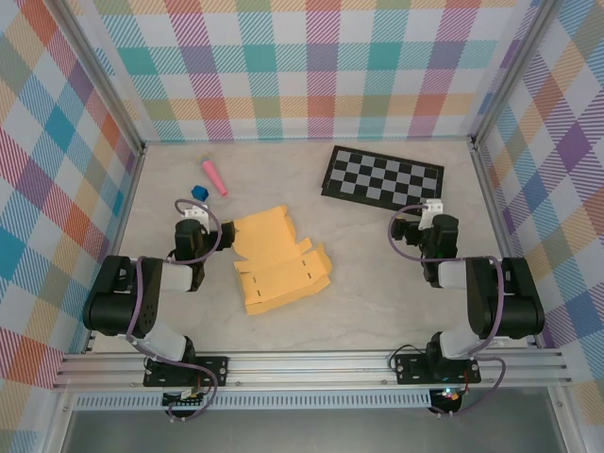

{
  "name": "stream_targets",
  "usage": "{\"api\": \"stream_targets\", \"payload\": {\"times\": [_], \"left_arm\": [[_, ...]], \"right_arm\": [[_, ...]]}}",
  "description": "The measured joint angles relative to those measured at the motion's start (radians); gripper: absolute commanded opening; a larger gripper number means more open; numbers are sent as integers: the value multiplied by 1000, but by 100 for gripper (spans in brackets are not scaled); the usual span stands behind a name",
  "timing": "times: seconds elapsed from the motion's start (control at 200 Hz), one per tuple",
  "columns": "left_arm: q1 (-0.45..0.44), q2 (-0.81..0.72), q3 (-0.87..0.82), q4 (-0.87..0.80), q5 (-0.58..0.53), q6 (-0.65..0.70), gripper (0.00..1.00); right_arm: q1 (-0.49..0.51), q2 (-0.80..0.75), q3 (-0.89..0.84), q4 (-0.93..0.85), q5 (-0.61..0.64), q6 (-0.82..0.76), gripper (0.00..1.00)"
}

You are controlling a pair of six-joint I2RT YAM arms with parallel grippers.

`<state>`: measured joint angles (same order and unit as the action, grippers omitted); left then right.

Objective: Fold the paper box

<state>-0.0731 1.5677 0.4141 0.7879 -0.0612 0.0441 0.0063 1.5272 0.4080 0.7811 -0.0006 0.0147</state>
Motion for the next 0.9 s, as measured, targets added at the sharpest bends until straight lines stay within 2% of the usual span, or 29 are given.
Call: {"api": "stream_targets", "payload": {"times": [0.795, 0.9], "left_arm": [[0, 0, 0, -1, -3, -1, 100], [0, -43, 5, -78, -31, -16, 100]], "right_arm": [[0, 0, 0, 0, 0, 0, 100], [0, -29, 0, -42, 37, 13, 100]]}}
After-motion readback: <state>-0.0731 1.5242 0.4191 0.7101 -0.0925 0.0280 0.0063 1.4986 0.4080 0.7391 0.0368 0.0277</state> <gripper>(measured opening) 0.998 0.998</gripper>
